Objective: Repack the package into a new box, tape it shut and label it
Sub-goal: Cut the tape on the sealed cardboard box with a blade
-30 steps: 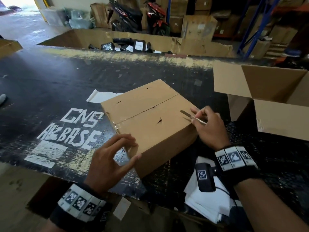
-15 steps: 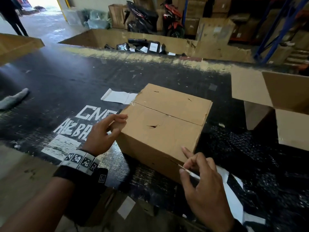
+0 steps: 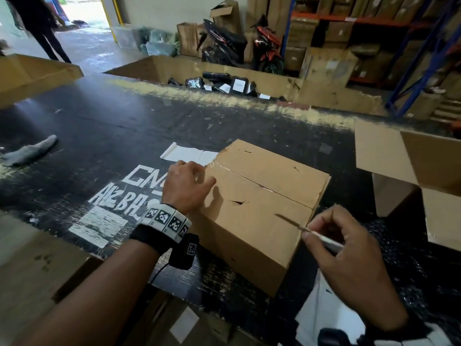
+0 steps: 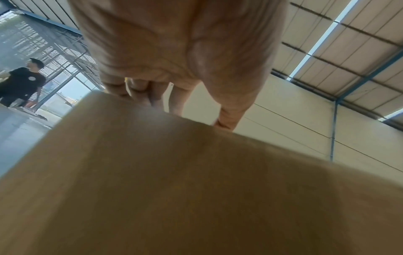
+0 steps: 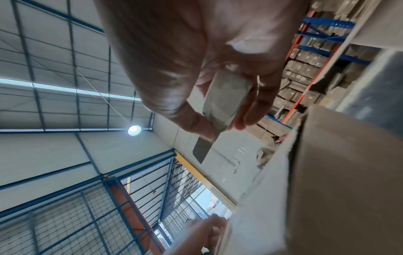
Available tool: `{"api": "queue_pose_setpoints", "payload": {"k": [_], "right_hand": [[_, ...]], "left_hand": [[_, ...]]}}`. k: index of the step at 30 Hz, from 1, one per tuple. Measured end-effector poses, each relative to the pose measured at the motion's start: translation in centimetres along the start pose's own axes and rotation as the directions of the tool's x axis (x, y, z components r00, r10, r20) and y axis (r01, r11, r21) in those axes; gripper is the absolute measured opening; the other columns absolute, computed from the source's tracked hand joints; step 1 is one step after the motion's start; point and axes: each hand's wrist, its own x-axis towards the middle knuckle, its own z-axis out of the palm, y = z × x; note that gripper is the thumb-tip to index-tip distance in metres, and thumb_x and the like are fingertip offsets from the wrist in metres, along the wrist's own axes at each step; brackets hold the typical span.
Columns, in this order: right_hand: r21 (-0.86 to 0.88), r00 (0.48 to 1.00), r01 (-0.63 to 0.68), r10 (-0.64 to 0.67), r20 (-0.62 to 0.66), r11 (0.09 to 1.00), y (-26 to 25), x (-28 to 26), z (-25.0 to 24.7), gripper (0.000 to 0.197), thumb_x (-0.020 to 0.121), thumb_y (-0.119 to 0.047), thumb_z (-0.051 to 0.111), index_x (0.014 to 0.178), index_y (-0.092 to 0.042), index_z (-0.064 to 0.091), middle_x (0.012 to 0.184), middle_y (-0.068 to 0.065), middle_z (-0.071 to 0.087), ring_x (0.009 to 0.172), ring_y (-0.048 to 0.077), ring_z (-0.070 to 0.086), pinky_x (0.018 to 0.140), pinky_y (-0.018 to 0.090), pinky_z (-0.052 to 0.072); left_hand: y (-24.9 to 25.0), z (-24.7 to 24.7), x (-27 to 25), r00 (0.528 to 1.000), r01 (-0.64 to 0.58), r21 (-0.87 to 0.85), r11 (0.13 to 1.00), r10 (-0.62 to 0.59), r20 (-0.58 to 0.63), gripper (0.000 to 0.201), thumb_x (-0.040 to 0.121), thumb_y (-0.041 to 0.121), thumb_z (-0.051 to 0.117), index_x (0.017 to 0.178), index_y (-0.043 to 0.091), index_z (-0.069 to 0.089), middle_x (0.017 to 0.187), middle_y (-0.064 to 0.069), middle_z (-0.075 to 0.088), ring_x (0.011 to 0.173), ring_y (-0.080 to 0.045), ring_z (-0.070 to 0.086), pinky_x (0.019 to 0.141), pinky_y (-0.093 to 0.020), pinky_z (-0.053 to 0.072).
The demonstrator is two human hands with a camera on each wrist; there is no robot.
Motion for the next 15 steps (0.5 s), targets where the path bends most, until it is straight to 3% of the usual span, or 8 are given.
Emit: {"api": "queue_pose_setpoints", "payload": {"k": [3, 7, 9, 15], "right_hand": [[0.004, 0.999, 0.049, -0.049, 0.007, 0.999, -1.5, 3.2, -0.8, 0.015, 0.086, -0.020, 0.074, 0.082, -0.024, 0.060, 0.077, -0.009, 0.064, 0.074, 0.010, 0.063, 0.063, 0.024, 0.052], [-0.068, 0.992, 0.120, -0.116, 0.058, 0.990, -3.9, 8.3, 0.2, 0.012, 0.093, -0.026, 0.070, 0.103, -0.031, 0.067, 0.090, -0.013, 0.065, 0.084, 0.001, 0.063, 0.069, 0.019, 0.051], [-0.122, 0.984, 0.143, -0.128, 0.124, 0.982, -4.8, 11.1, 1.5, 0.016, 0.095, -0.023, 0.067, 0.107, -0.033, 0.068, 0.096, -0.013, 0.065, 0.088, 0.001, 0.061, 0.072, 0.021, 0.051], [-0.242, 0.942, 0.232, -0.155, 0.298, 0.942, -7.1, 17.2, 6.1, 0.019, 0.095, -0.014, 0.063, 0.109, -0.025, 0.069, 0.099, -0.007, 0.060, 0.091, 0.010, 0.057, 0.076, 0.026, 0.045]], "left_hand": [[0.2, 0.2, 0.7, 0.997, 0.074, -0.052, 0.996, -0.074, 0.007, 0.045, 0.078, 0.051, 0.071, 0.112, 0.021, 0.066, 0.114, -0.007, 0.063, 0.115, -0.028, 0.057, 0.101, -0.046, 0.050], [0.4, 1.2, 0.5, 0.990, 0.137, -0.035, 0.990, -0.138, -0.016, 0.050, 0.081, 0.055, 0.069, 0.121, 0.024, 0.067, 0.122, -0.008, 0.060, 0.118, -0.030, 0.056, 0.104, -0.045, 0.047], [0.4, 1.6, 0.3, 0.989, 0.136, -0.039, 0.990, -0.138, -0.056, 0.049, 0.083, 0.057, 0.065, 0.120, 0.026, 0.066, 0.121, -0.006, 0.060, 0.117, -0.029, 0.056, 0.103, -0.045, 0.046], [0.4, 2.2, -0.2, 0.981, 0.079, -0.110, 0.991, -0.097, -0.166, 0.040, 0.086, 0.056, 0.058, 0.121, 0.038, 0.055, 0.108, 0.001, 0.068, 0.105, -0.025, 0.059, 0.086, -0.041, 0.051]]}}
